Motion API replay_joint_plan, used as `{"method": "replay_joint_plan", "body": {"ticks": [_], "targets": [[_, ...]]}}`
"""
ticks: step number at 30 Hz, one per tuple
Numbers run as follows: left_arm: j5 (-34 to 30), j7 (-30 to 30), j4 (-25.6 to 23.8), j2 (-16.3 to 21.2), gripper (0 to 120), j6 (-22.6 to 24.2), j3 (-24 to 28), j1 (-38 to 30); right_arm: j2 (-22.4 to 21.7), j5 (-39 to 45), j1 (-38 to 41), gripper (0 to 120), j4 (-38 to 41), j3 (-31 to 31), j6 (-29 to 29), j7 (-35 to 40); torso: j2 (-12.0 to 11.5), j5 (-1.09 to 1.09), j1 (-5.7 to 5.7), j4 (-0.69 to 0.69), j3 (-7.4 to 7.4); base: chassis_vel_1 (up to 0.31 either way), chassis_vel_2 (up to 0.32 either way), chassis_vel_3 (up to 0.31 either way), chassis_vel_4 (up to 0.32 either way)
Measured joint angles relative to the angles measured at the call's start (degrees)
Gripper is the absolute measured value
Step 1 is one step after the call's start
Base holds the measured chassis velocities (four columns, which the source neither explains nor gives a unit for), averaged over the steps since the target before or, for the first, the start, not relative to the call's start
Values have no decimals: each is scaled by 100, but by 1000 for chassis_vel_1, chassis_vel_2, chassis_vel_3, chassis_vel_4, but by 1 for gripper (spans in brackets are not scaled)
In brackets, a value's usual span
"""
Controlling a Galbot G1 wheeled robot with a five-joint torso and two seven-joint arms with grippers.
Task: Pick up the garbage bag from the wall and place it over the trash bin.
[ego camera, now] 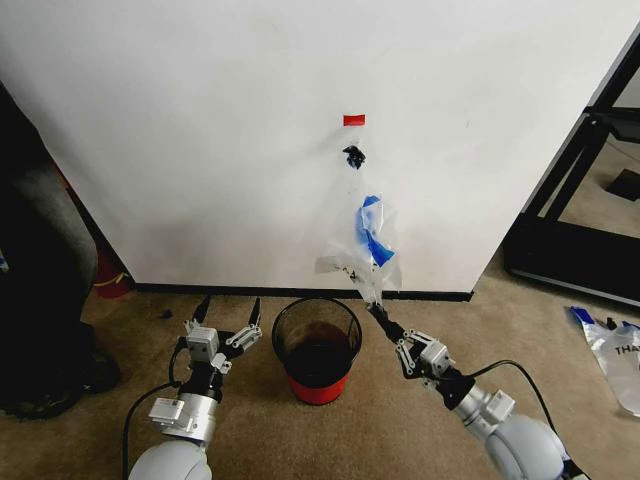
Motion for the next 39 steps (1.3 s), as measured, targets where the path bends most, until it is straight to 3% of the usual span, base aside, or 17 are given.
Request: {"method": "replay_joint_plan", "body": {"ticks": [13, 20, 23, 26, 29, 33, 35, 39], "targets": [[-164, -37, -99, 297, 99, 128, 242, -253, 142, -197, 205, 0, -148, -193, -1, 736, -1, 0, 1, 0, 0, 0, 0, 0, 0], [-533, -134, -224, 962, 99, 468, 673, -852, 107, -43, 655, 0, -211, -402, -388, 1222, -1, -1, 1, 1, 1, 0, 0, 0, 0], [-1108, -259, -408, 1299, 99, 796, 934, -1158, 93, 23, 823, 0, -299, -439, -522, 1346, -1, -1, 1, 0, 1, 0, 0, 0, 0], [-1795, -447, -564, 1599, 99, 1179, 1273, -1628, 117, 162, 977, 0, -393, -516, -617, 1434, -1, 1, 1, 1, 1, 0, 0, 0, 0], [-1970, -527, -567, 1693, 99, 1303, 1459, -1924, 124, 223, 1023, 0, -396, -550, -663, 1446, -1, -1, 1, 1, 1, 0, 0, 0, 0], [-2636, -797, -510, 1925, 99, 1736, 2206, -3210, 132, 259, 1117, 0, -408, -648, -750, 1496, -1, -1, 1, 0, 1, 0, 0, 0, 0], [-2699, -817, -463, 1964, 99, 1780, 2342, -3473, 129, 258, 1119, 0, -413, -653, -752, 1498, -1, 0, 1, -2, 1, 0, 0, 0, 0], [-2772, -817, -58, 2082, 99, 1903, 3229, -4661, 95, 276, 1070, 0, -427, -629, -754, 1499, -1, 1, 1, 0, 1, 0, 0, 0, 0]]}}
